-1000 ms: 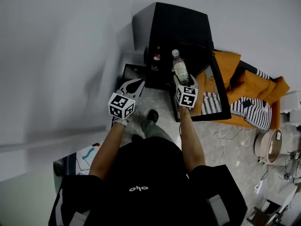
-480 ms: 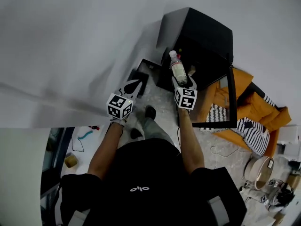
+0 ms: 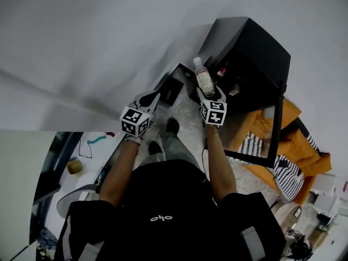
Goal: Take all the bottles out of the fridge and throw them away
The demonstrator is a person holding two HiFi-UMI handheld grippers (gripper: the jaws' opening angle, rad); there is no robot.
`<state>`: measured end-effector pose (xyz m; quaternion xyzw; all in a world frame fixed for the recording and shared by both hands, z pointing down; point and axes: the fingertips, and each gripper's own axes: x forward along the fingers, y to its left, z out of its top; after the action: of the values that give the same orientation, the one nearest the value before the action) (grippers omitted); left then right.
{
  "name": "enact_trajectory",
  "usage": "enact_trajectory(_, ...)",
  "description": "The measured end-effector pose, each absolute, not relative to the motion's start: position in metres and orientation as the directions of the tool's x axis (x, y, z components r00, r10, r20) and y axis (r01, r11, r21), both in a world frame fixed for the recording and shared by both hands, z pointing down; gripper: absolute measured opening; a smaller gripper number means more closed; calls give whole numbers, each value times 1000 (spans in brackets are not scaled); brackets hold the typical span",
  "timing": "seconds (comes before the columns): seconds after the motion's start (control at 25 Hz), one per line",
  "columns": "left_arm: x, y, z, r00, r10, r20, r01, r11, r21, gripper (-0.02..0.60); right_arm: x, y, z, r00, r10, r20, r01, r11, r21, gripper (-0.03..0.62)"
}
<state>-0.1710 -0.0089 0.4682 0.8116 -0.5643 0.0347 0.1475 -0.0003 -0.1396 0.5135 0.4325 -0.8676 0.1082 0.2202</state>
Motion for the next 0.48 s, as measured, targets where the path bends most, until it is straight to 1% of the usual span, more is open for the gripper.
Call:
enact_trajectory(0.24, -191, -22, 498, 312, -914, 260, -942, -262, 210, 6, -25, -159, 548, -559, -637, 530, -754, 657, -5, 334)
enact_trajectory(0.48, -210, -46, 559, 269, -911, 312, -948, -194, 251, 6, -49, -186, 605, -577, -570, 585, -709, 705, -13, 334)
